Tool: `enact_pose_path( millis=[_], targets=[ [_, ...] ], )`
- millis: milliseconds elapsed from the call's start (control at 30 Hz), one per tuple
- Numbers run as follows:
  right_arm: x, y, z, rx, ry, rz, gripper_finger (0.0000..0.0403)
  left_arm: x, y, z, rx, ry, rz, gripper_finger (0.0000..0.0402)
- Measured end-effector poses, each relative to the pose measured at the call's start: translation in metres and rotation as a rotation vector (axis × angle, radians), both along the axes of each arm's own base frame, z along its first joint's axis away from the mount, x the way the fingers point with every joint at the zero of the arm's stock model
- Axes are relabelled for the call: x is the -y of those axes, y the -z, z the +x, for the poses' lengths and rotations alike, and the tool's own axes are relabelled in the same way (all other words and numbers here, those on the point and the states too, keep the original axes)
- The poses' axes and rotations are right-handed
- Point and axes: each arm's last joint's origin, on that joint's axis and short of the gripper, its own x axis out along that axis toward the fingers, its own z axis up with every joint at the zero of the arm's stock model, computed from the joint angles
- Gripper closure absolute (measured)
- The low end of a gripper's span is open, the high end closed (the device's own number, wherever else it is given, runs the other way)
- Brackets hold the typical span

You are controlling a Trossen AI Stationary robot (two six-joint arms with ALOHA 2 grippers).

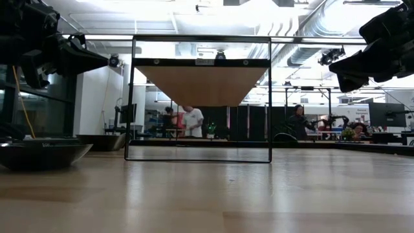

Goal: Pick & Place Mini shaped plates
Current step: Stack the leaf-shaped plate on top of the stacked leaf-shaped plates on the shelf

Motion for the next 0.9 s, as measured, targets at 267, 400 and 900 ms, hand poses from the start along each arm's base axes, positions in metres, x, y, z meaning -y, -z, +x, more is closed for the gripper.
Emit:
enact_pose_path(
  millis=[267,400,900],
  targets=[
    [0.0,0.0,0.0,0.0,0.0,0.0,0.0397,0.0,0.0001,0.0,-0.001,0.0,0.0,0.0389],
    [0.0,0.0,0.0,0.0,0.0,0.0,0.0397,0.0,0.0,0.0,0.0,0.0,0.0,0.0389],
    [0.0,0.0002,0.0,-0.001,0.0,0.0,0.0397,0.0005,-0.0012,0.0003,0.023,0.018,-0.003,0.0389]
  ],
)
